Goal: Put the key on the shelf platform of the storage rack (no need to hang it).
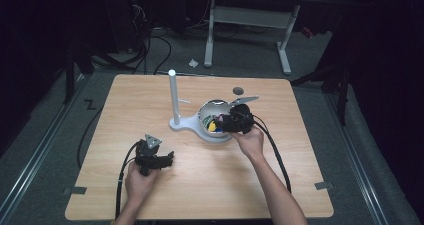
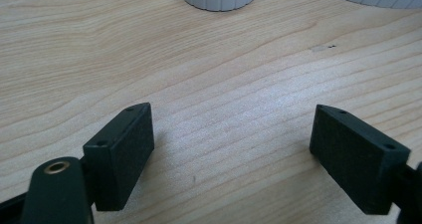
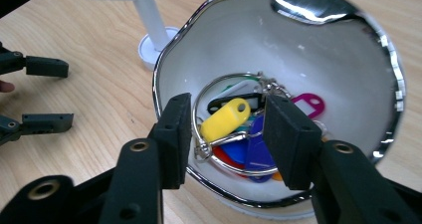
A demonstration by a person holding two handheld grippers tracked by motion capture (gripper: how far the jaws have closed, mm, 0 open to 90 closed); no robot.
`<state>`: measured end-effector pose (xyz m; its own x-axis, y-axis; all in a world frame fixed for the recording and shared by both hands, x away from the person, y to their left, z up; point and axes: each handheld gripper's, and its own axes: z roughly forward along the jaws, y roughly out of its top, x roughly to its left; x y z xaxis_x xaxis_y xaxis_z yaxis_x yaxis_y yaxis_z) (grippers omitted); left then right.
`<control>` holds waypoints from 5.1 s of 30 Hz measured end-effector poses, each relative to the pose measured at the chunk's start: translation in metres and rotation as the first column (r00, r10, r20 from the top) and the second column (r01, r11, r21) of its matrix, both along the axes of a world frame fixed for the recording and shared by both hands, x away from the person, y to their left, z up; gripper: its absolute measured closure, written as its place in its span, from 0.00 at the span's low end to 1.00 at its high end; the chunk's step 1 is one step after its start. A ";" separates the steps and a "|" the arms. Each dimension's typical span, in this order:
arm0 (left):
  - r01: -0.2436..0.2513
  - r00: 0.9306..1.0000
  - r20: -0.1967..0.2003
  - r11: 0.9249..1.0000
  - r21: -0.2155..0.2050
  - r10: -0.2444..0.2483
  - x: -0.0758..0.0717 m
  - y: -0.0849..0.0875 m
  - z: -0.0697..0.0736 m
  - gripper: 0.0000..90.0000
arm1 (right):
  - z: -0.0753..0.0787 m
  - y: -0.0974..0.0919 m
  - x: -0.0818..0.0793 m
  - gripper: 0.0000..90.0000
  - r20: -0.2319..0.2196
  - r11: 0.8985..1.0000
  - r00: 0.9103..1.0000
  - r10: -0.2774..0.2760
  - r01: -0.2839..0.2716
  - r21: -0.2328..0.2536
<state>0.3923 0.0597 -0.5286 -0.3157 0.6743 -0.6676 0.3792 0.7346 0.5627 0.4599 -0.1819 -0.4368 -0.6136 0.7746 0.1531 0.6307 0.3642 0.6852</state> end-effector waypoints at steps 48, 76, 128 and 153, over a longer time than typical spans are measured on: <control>0.000 1.000 0.000 1.000 0.000 0.000 0.000 0.000 0.000 0.20 | 0.040 -0.046 -0.039 0.56 0.133 0.994 0.985 -0.106 0.104 0.023; -0.001 1.000 0.000 1.000 -0.001 0.001 0.000 0.000 0.000 0.20 | 0.056 -0.085 -0.086 0.56 0.169 0.984 0.969 -0.180 0.178 0.025; 0.003 1.000 0.000 1.000 -0.002 -0.003 0.000 0.000 0.000 0.20 | 0.017 -0.118 -0.142 0.55 0.131 0.965 0.958 -0.255 0.243 0.101; 0.001 1.000 0.000 1.000 -0.002 -0.001 0.000 0.000 0.000 0.20 | -0.011 -0.111 -0.146 0.55 0.081 0.961 0.961 -0.263 0.253 0.113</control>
<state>0.3925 0.0593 -0.5286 -0.3148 0.6731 -0.6692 0.3803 0.7354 0.5608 0.3138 -0.2929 -0.4481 -0.4102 0.8920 0.1900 0.6252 0.1233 0.7707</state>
